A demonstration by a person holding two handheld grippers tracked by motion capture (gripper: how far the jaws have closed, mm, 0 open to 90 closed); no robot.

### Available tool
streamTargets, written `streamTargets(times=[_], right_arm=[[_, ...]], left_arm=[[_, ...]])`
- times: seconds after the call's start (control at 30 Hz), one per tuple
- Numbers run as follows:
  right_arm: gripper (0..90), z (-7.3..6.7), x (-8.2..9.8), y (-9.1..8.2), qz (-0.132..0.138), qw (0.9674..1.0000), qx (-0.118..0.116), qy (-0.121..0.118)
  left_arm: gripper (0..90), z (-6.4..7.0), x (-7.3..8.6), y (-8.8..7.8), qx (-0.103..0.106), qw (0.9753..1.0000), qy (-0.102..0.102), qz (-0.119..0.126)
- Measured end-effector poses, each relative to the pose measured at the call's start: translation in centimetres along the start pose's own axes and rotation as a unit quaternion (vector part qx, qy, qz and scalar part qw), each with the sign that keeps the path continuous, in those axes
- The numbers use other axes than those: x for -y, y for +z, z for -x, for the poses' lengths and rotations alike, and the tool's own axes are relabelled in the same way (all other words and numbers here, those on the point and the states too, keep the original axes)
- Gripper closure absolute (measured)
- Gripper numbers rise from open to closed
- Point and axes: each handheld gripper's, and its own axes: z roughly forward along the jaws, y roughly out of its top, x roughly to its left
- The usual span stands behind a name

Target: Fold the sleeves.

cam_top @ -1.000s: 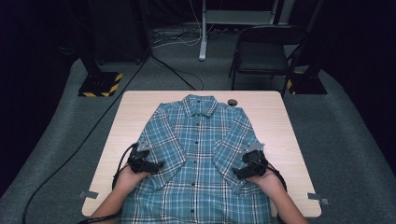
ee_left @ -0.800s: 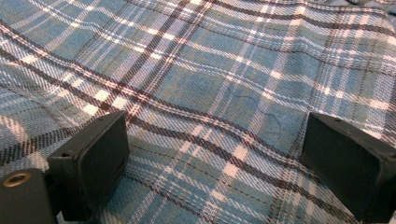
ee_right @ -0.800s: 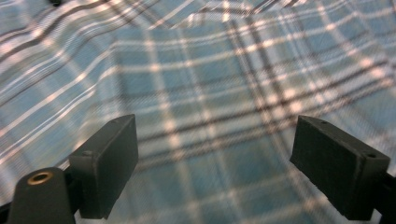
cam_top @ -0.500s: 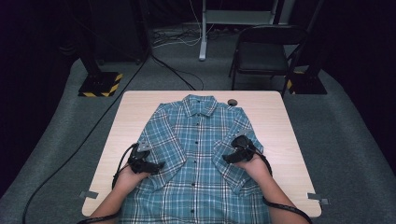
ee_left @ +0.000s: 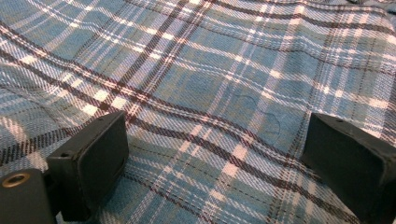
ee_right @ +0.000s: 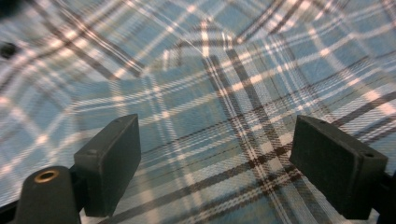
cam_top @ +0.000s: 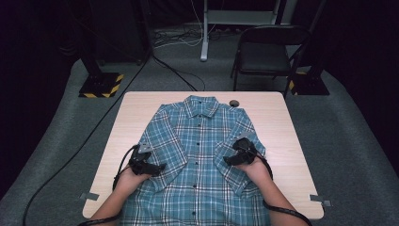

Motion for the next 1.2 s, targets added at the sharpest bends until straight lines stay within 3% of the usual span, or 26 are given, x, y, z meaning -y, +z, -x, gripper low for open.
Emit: streamTargets(times=[0.27, 0.33, 0.43, 0.6, 0.77, 0.83, 0.9, 0.97, 1.07, 1.2], right_arm=[[14.4, -0.7, 1.8, -2.5, -0.002, 0.9998, -0.016, -0.014], [14.2, -0.6, 2.4, -2.5, -0.004, 0.9998, -0.007, -0.017], [13.7, -0.4, 3.0, -2.0, -0.006, 1.0000, -0.007, -0.002], [12.1, -0.1, 4.0, -1.4, 0.009, 0.9999, -0.012, 0.008], [11.1, -0.2, 4.2, -1.4, 0.014, 0.9999, -0.010, 0.003], [10.5, -0.2, 4.2, -1.4, 0.013, 0.9999, -0.010, 0.000], [10.0, -0.2, 4.2, -1.3, 0.013, 0.9999, -0.010, -0.001], [9.6, -0.2, 4.2, -1.3, 0.012, 0.9999, -0.008, -0.004], [9.1, -0.3, 4.2, -1.2, 0.013, 0.9999, -0.007, -0.006], [8.8, -0.3, 4.3, -1.2, 0.017, 0.9998, -0.007, -0.006]], left_arm=[[9.5, 0.5, -0.6, -0.7, 0.005, 0.9998, 0.018, -0.011], [9.6, 0.9, -1.0, -1.0, 0.011, 0.9996, 0.023, -0.008], [9.6, 1.6, -1.5, -1.3, 0.030, 0.9990, 0.034, -0.003], [9.8, 2.5, -1.3, -1.5, 0.063, 0.9958, 0.064, -0.015], [9.2, 2.2, -0.9, -2.0, 0.066, 0.9955, 0.056, -0.039], [9.1, 2.4, -1.2, -2.6, 0.060, 0.9943, 0.070, -0.053], [8.7, 2.4, -1.4, -3.5, 0.059, 0.9944, 0.067, -0.056], [8.3, 2.5, -0.9, -4.2, 0.063, 0.9934, 0.076, -0.058], [8.3, 2.5, 0.6, -4.5, 0.072, 0.9933, 0.067, -0.061], [7.5, 2.8, 2.3, -4.1, 0.067, 0.9914, 0.095, -0.060]])
